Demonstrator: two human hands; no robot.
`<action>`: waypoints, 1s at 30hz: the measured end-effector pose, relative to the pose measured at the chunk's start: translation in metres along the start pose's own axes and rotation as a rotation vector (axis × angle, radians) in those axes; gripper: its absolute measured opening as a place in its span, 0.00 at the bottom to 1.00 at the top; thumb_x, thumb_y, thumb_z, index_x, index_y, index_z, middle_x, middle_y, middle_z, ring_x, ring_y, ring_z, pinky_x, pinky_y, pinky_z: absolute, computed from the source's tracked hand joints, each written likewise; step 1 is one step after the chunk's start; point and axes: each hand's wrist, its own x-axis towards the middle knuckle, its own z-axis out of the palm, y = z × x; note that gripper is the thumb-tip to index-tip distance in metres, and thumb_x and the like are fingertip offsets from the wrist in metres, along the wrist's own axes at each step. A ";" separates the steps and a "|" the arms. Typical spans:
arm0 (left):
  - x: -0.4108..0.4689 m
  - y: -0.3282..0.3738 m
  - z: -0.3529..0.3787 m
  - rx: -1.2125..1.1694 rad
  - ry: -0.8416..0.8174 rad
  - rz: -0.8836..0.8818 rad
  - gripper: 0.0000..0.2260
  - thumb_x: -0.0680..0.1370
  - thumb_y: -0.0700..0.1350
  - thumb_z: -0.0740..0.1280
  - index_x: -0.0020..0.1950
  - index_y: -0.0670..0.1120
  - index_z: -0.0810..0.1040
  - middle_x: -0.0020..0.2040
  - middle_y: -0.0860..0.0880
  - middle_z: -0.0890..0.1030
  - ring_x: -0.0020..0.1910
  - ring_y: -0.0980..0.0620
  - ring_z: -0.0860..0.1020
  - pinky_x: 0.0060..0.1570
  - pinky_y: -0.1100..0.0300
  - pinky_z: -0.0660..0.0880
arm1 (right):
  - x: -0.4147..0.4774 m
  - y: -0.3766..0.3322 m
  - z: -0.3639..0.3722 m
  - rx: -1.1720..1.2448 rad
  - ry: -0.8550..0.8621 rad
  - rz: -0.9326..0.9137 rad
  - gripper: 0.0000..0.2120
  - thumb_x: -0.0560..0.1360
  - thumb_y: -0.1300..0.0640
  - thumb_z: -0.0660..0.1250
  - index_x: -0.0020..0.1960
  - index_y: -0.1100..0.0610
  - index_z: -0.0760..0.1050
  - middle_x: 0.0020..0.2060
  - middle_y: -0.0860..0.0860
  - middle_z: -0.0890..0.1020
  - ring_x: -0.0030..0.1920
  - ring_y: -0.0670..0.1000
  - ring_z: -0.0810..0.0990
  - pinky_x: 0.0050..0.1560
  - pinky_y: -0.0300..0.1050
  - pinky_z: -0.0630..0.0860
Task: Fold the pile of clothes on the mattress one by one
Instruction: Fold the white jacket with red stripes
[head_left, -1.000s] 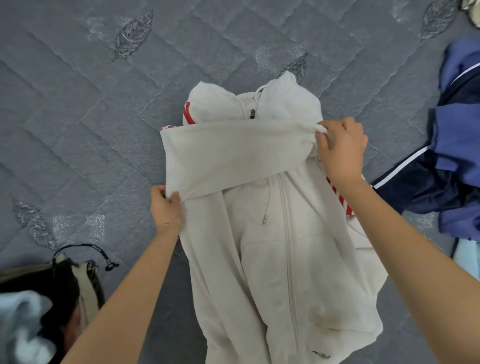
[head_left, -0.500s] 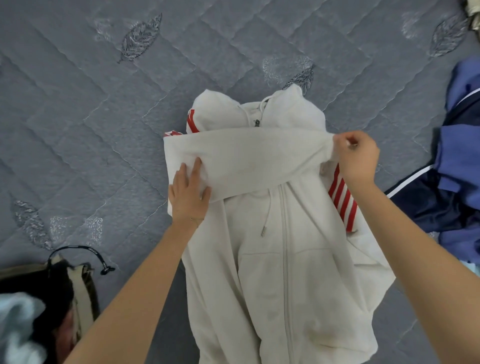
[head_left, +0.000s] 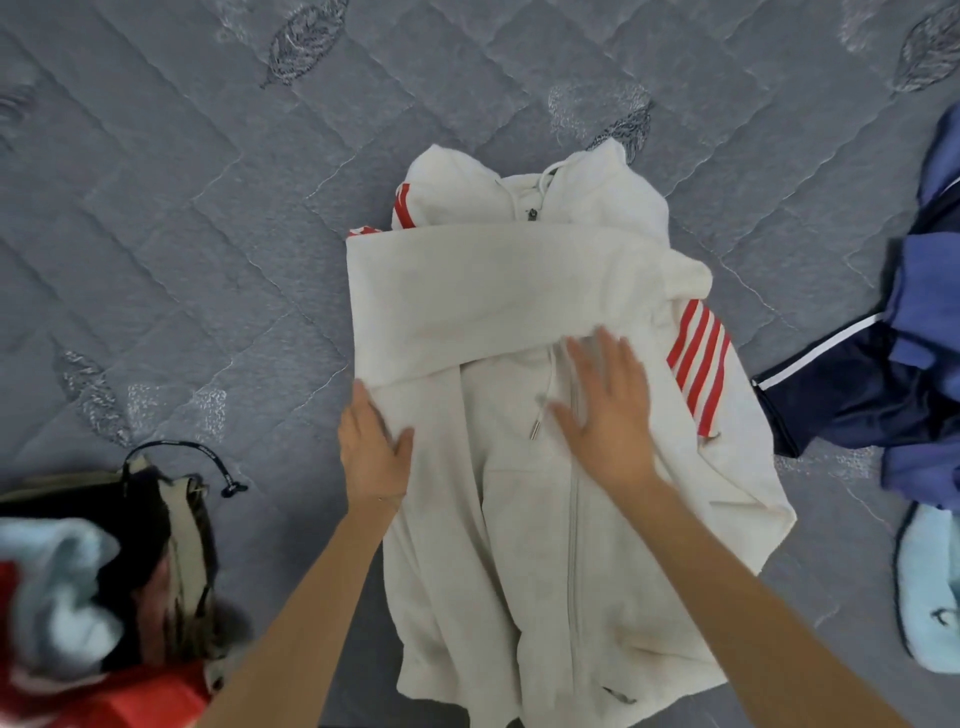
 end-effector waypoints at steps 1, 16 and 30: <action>-0.006 -0.005 0.000 -0.104 0.005 -0.062 0.30 0.77 0.41 0.69 0.76 0.42 0.59 0.68 0.44 0.69 0.67 0.45 0.67 0.69 0.51 0.64 | -0.021 -0.005 0.010 -0.003 -0.088 -0.012 0.31 0.75 0.50 0.70 0.75 0.54 0.63 0.76 0.58 0.59 0.76 0.62 0.54 0.75 0.59 0.53; -0.009 -0.062 -0.044 -0.138 0.207 -0.164 0.09 0.81 0.41 0.61 0.53 0.40 0.78 0.44 0.46 0.78 0.44 0.48 0.75 0.45 0.57 0.71 | -0.180 -0.054 0.096 -0.067 -0.538 0.021 0.26 0.75 0.37 0.59 0.70 0.46 0.67 0.78 0.47 0.48 0.77 0.51 0.46 0.74 0.45 0.44; -0.124 -0.093 -0.006 -0.098 -0.112 -0.196 0.11 0.76 0.44 0.69 0.37 0.40 0.72 0.38 0.47 0.74 0.37 0.49 0.73 0.35 0.59 0.68 | -0.202 -0.080 0.115 0.057 -0.275 0.141 0.04 0.74 0.64 0.68 0.42 0.63 0.82 0.63 0.55 0.76 0.72 0.60 0.65 0.74 0.58 0.58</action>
